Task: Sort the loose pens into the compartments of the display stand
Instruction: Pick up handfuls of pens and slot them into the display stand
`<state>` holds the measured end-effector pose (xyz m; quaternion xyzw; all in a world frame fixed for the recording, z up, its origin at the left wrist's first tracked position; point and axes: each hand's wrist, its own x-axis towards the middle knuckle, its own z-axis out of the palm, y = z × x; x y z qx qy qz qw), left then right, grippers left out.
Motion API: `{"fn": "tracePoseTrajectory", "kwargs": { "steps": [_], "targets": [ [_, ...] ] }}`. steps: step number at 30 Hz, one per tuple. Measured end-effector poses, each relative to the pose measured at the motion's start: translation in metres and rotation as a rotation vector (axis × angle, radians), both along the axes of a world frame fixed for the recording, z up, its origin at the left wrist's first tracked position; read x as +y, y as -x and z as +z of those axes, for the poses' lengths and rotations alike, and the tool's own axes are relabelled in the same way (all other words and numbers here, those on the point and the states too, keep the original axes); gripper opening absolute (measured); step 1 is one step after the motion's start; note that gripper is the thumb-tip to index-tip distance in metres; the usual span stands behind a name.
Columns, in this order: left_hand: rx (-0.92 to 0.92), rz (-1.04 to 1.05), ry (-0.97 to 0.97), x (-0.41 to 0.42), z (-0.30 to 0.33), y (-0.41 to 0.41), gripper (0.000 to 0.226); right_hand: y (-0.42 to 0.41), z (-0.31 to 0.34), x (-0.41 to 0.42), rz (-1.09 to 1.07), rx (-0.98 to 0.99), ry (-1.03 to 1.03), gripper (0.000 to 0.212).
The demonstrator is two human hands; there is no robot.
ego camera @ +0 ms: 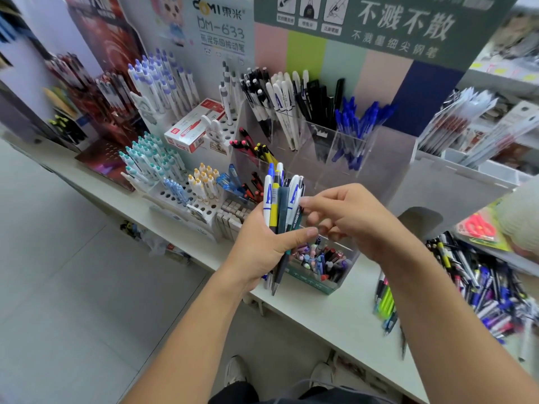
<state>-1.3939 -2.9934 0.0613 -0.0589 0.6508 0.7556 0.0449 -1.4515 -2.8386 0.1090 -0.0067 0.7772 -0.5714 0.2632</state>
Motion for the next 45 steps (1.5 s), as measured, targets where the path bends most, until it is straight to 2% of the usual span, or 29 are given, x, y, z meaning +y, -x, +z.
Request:
{"fn": "tracePoseTrajectory", "kwargs": {
  "steps": [3, 5, 8, 10, 13, 16, 18, 21, 24, 27, 31, 36, 40, 43, 45],
  "targets": [
    [0.006, 0.019, 0.025, -0.001, -0.004, -0.006, 0.041, -0.01, -0.008, -0.007, 0.028, -0.012, 0.035, 0.035],
    [-0.04, 0.059, 0.025, -0.005, -0.007, -0.012, 0.043, -0.015, -0.015, -0.009, -0.016, -0.039, 0.079, 0.03],
    [-0.154, 0.173, -0.013, -0.017, -0.02, -0.021, 0.026, -0.018, -0.023, -0.004, -0.198, -0.046, 0.187, 0.017],
    [-0.232, 0.242, -0.056, -0.027, -0.031, -0.027, 0.013, -0.017, -0.021, 0.01, -0.372, 0.084, 0.219, 0.011],
    [-0.334, 0.292, -0.179, -0.037, -0.041, -0.036, 0.002, -0.011, -0.013, 0.035, -0.504, 0.435, 0.131, 0.01],
    [-0.389, 0.276, -0.318, -0.035, -0.039, -0.04, 0.006, -0.005, -0.012, 0.041, -0.434, 0.741, -0.088, 0.008],
    [-0.404, 0.256, -0.377, -0.033, -0.036, -0.041, 0.01, 0.004, -0.022, 0.034, -0.314, 0.825, -0.307, 0.01],
    [-0.41, 0.228, -0.388, -0.032, -0.032, -0.042, 0.023, 0.017, -0.045, 0.014, -0.131, 0.742, -0.549, 0.014],
    [-0.388, 0.197, -0.347, -0.031, -0.03, -0.043, 0.021, 0.021, -0.059, 0.0, -0.052, 0.689, -0.645, 0.015],
    [-0.348, 0.18, -0.302, -0.034, -0.028, -0.045, 0.011, 0.02, -0.043, 0.005, -0.16, 0.752, -0.557, 0.014],
    [-0.329, 0.194, -0.317, -0.036, -0.023, -0.041, 0.003, 0.029, -0.007, 0.018, -0.306, 0.967, -0.476, 0.012],
    [-0.296, 0.174, -0.306, -0.033, -0.017, -0.033, 0.009, 0.047, 0.012, 0.01, -0.236, 1.043, -0.454, 0.015],
    [-0.28, 0.204, -0.274, -0.032, -0.016, -0.034, 0.009, 0.041, 0.018, -0.002, -0.258, 1.21, -0.407, 0.013],
    [-0.275, 0.22, -0.277, -0.033, -0.016, -0.035, 0.009, 0.054, -0.006, -0.013, -0.171, 1.088, -0.544, 0.012],
    [-0.275, 0.227, -0.287, -0.034, -0.014, -0.036, 0.01, 0.064, -0.023, -0.015, -0.147, 0.974, -0.555, 0.016]
  ]
}}
